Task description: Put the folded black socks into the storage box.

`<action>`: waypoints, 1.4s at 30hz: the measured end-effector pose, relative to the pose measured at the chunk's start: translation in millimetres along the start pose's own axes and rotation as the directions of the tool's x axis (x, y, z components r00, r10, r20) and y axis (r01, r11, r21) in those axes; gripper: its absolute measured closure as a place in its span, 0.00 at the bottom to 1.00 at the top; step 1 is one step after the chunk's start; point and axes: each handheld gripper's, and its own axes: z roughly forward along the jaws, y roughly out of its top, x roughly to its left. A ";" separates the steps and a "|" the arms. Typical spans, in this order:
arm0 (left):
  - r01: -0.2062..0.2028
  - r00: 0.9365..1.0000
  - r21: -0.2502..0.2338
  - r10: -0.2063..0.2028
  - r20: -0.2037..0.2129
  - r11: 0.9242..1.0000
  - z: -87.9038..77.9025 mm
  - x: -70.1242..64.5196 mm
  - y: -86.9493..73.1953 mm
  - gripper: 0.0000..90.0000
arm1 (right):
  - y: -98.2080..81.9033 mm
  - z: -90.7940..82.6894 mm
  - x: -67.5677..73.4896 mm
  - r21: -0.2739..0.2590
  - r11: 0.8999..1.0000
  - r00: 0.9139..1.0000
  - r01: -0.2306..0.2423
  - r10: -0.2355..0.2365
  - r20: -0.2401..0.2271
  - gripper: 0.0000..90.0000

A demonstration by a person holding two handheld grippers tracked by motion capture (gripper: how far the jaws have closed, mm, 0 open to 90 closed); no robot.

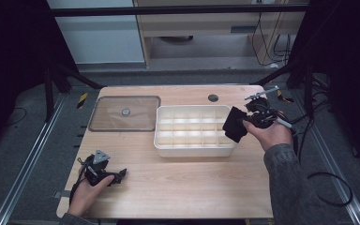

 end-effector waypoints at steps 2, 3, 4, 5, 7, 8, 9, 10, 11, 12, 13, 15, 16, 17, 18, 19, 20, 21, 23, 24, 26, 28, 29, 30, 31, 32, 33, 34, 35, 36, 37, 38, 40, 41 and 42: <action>0.000 1.000 -0.001 0.000 -0.001 1.000 0.0 -0.1 -0.1 0.00 | 0.8 0.7 0.9 0.004 1.000 1.000 0.009 -0.009 0.003 0.83; 0.001 1.000 -0.001 -0.001 -0.001 1.000 0.0 -0.1 -0.1 0.00 | 1.2 1.2 1.5 0.005 1.000 1.000 0.010 -0.010 0.003 0.83; 0.002 1.000 -0.001 -0.002 -0.001 1.000 0.0 -0.2 -0.1 0.00 | 1.6 1.8 1.8 0.005 1.000 1.000 0.011 -0.011 0.004 0.83; 0.002 1.000 0.000 -0.002 -0.001 1.000 0.0 -0.3 0.1 0.00 | 2.2 2.1 2.0 0.008 1.000 1.000 0.012 -0.012 0.007 0.83; 0.004 1.000 0.000 -0.004 -0.002 1.000 0.0 -0.4 0.1 0.00 | 3.3 3.3 2.2 0.011 1.000 1.000 0.017 -0.017 0.010 0.83; 0.002 1.000 0.001 -0.002 -0.002 1.000 -0.1 -0.3 0.1 0.00 | 3.5 3.7 2.3 0.012 1.000 1.000 0.014 -0.014 0.009 0.83; 0.002 1.000 0.001 -0.002 -0.002 1.000 -0.1 -0.3 0.1 0.00 | 3.6 4.7 2.2 0.014 1.000 1.000 0.016 -0.016 0.012 0.83; 0.002 1.000 0.001 -0.002 -0.001 1.000 -0.2 -0.3 0.1 0.00 | 3.5 5.7 2.4 0.015 1.000 1.000 0.017 -0.018 0.013 0.83; 0.002 1.000 0.001 -0.002 -0.002 1.000 -0.2 -0.3 0.0 0.00 | 3.4 6.7 3.0 0.022 1.000 1.000 0.022 -0.023 0.019 0.83; 0.002 1.000 0.001 -0.002 -0.001 1.000 -0.2 -0.3 0.0 0.00 | 3.3 7.1 3.5 0.025 0.999 0.999 0.024 -0.024 0.021 0.83; 0.002 1.000 0.001 -0.002 -0.001 1.000 -0.2 -0.3 0.0 0.00 | 3.5 7.5 3.8 0.022 0.999 0.999 0.027 -0.028 0.020 0.83; 0.002 1.000 0.001 -0.002 -0.001 1.000 -0.2 -0.3 0.0 0.00 | 3.9 7.3 4.7 0.019 0.999 1.000 0.026 -0.026 0.017 0.83; 0.002 1.000 0.001 -0.002 -0.002 1.000 -0.2 -0.3 0.0 0.00 | 4.2 7.5 5.1 0.018 0.999 0.999 0.028 -0.029 0.014 0.83; 0.002 1.000 0.001 -0.002 -0.001 1.000 -0.2 -0.3 -0.1 0.00 | 4.5 7.8 5.7 0.019 0.999 1.000 0.026 -0.027 0.014 0.83; 0.002 1.000 0.001 -0.002 -0.001 1.000 -0.3 -0.3 -0.1 0.00 | 4.5 8.0 6.2 0.022 0.999 1.000 0.025 -0.025 0.014 0.83; 0.002 1.000 0.001 -0.002 -0.001 1.000 -0.3 -0.3 -0.1 0.00 | 4.5 8.0 6.2 0.022 0.999 1.000 0.025 -0.025 0.014 0.83; 0.002 1.000 0.001 -0.002 -0.001 1.000 -0.3 -0.3 -0.1 0.00 | 4.7 9.3 6.8 0.024 0.999 1.000 0.028 -0.028 0.013 0.83; 0.002 1.000 0.001 -0.002 -0.002 1.000 -0.3 -0.4 -0.1 0.00 | 4.8 10.0 6.7 0.025 0.999 0.999 0.032 -0.033 0.016 0.83; 0.002 1.000 0.001 -0.002 -0.001 1.000 -0.4 -0.4 -0.1 0.00 | 5.0 11.8 8.1 0.029 0.999 0.999 0.026 -0.026 0.019 0.83; 0.002 1.000 0.001 -0.002 -0.001 1.000 -0.4 -0.4 -0.2 0.00 | 4.8 13.1 8.4 0.029 0.999 1.000 0.024 -0.025 0.011 0.83; 0.001 1.000 0.001 -0.001 -0.001 1.000 -0.4 -0.3 -0.2 0.00 | 4.6 16.4 10.6 0.035 0.999 1.000 0.024 -0.024 0.006 0.83; 0.001 1.000 0.001 -0.001 -0.001 1.000 -0.4 -0.3 -0.3 0.00 | 4.4 19.4 11.4 0.038 0.999 1.000 0.025 -0.026 0.010 0.83; 0.002 1.000 0.001 -0.002 -0.001 1.000 -0.4 -0.4 -0.3 0.00 | 4.5 20.6 11.4 0.039 0.999 1.000 0.028 -0.028 0.011 0.83; 0.003 1.000 -0.001 -0.003 -0.001 1.000 -0.4 -0.5 -0.3 0.00 | 4.6 21.7 11.8 0.043 0.999 1.000 0.023 -0.023 0.013 0.83; 0.003 1.000 -0.001 -0.003 -0.001 1.000 -0.4 -0.5 -0.4 0.00 | 4.7 22.4 11.9 0.045 0.999 1.000 0.022 -0.022 0.013 0.83; 0.003 1.000 -0.001 -0.003 0.000 1.000 -0.5 -0.5 -0.5 0.00 | 4.8 22.7 11.8 0.046 0.999 1.000 0.020 -0.021 0.014 0.83; 0.002 1.000 -0.001 -0.002 0.000 1.000 -0.5 -0.4 -0.5 0.00 | 5.0 23.0 12.0 0.049 0.999 1.000 0.021 -0.021 0.015 0.83; 0.003 1.000 -0.002 -0.003 0.001 1.000 -0.5 -0.4 -0.5 0.00 | 5.3 22.9 12.4 0.051 0.999 1.000 0.018 -0.019 0.019 0.83; 0.003 1.000 -0.002 -0.003 0.001 1.000 -0.5 -0.4 -0.6 0.00 | 5.5 22.9 12.4 0.052 0.998 1.000 0.018 -0.019 0.021 0.83; 0.003 1.000 0.000 -0.003 0.000 1.000 -0.5 -0.4 -0.4 0.00 | 5.6 23.1 12.5 0.054 0.998 1.000 0.018 -0.019 0.022 0.83; 0.001 1.000 0.002 -0.001 0.000 1.000 -0.6 -0.3 -0.3 0.00 | 5.7 23.6 12.3 0.052 0.998 0.999 0.025 -0.026 0.024 0.83; 0.002 1.000 0.001 -0.002 0.000 1.000 -0.6 -0.3 -0.3 0.00 | 5.9 24.3 12.8 0.055 0.998 1.000 0.020 -0.022 0.021 0.83; 0.003 1.000 -0.002 -0.003 0.000 1.000 -0.5 -0.4 -0.5 0.00 | 5.9 27.6 12.3 0.067 0.997 0.999 0.025 -0.027 0.028 0.83; 0.004 1.000 -0.002 -0.004 0.000 1.000 -0.5 -0.4 -0.5 0.00 | 6.0 29.4 12.2 0.071 0.997 0.999 0.030 -0.032 0.033 0.83; 0.004 1.000 -0.002 -0.004 0.000 1.000 -0.5 -0.5 -0.5 0.00 | 6.2 30.9 12.3 0.077 0.997 0.999 0.028 -0.031 0.036 0.83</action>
